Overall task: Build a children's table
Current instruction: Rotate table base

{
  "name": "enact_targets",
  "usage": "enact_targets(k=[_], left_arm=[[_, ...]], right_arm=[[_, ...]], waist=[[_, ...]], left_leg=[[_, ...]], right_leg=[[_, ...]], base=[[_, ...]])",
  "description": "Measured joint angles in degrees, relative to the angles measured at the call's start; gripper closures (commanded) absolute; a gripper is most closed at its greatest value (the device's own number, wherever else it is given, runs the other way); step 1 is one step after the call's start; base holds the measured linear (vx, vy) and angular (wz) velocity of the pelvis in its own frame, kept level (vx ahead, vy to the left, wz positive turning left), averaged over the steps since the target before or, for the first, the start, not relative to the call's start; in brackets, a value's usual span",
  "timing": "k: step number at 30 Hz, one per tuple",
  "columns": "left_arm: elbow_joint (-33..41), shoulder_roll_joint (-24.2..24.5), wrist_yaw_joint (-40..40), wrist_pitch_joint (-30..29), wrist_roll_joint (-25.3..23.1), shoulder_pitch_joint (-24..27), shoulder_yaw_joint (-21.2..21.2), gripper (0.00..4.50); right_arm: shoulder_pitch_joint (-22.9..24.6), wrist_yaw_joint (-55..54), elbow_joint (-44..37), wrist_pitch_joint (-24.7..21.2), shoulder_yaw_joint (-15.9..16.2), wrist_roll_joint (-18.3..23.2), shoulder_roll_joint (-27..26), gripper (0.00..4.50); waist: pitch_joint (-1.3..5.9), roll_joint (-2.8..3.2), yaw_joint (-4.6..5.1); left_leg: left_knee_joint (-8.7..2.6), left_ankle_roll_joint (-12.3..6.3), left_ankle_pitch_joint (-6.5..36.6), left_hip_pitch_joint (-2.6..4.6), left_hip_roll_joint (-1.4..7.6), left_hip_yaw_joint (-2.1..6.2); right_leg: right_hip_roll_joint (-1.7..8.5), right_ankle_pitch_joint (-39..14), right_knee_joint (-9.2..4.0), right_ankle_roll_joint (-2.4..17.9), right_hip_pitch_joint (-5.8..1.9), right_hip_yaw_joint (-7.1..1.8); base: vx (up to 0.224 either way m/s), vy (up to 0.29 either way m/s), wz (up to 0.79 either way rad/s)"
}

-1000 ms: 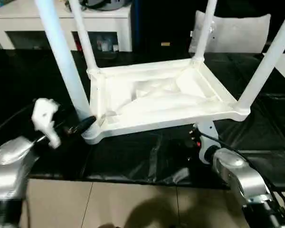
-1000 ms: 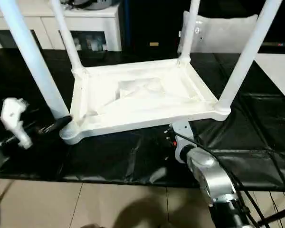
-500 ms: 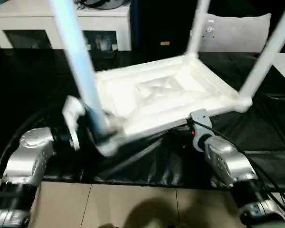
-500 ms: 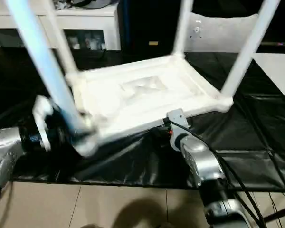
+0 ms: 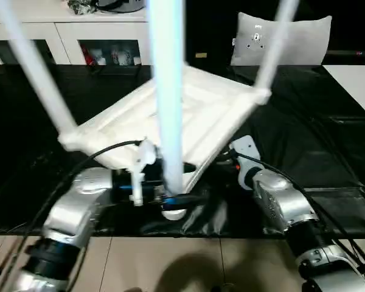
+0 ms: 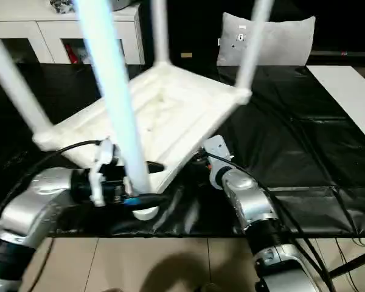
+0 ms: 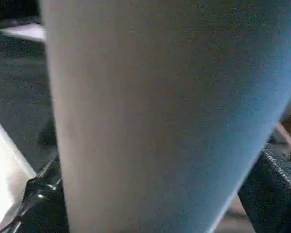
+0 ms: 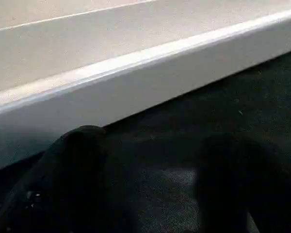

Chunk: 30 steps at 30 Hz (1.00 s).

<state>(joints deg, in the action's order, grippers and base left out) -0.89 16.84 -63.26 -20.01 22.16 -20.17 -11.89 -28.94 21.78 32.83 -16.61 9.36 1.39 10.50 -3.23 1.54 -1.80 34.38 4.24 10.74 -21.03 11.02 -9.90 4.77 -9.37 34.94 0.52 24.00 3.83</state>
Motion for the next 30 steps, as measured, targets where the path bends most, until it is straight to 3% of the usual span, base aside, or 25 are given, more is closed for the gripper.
enact_targets(k=[3, 16, 22, 30], left_arm=[[0.09, -2.25, 1.46, 0.03, -0.44, -1.03, -1.03, 0.28], [-2.63, -10.50, 10.83, 4.41, -5.29, -3.08, -4.02, 0.28], [-4.30, -8.40, 13.96, 6.91, -8.56, -5.17, -3.48, 0.28], [-2.69, 0.00, 8.26, 4.27, -9.43, -1.60, -4.90, 0.28]], right_arm=[[-0.17, 0.11, 0.15, 0.55, 0.30, -0.80, -0.74, 0.00], [-0.38, 3.08, 1.02, 4.23, 0.57, -1.36, -1.42, 0.00], [-0.38, 2.22, 1.52, 4.36, -0.43, -1.26, 0.05, 0.00], [1.51, 3.28, 1.35, 6.06, -4.77, -0.94, 6.56, 0.00]], waist=[[-0.09, -0.20, 0.32], [-0.13, -0.25, -0.26], [-0.12, -0.24, -0.57], [-0.12, -0.24, -1.25]], left_leg=[[0.01, 0.00, 0.00, 0.04, 0.01, -0.01], [0.02, 0.00, 0.00, -0.01, 0.01, 0.02], [0.04, 0.00, 0.00, 0.01, 0.00, 0.03], [0.02, 0.00, -0.01, 0.03, 0.01, 0.02]], right_leg=[[-0.04, 0.03, -0.01, 0.05, 0.00, -0.03], [-0.04, 0.03, -0.04, 0.05, -0.02, -0.02], [-0.02, 0.03, -0.03, 0.05, -0.06, -0.01], [-0.02, 0.02, 0.00, 0.03, -0.05, 0.00]], base=[[0.000, 0.000, 0.00], [0.000, 0.000, 0.00], [0.000, 0.000, 0.00], [0.000, 0.000, 0.00]])
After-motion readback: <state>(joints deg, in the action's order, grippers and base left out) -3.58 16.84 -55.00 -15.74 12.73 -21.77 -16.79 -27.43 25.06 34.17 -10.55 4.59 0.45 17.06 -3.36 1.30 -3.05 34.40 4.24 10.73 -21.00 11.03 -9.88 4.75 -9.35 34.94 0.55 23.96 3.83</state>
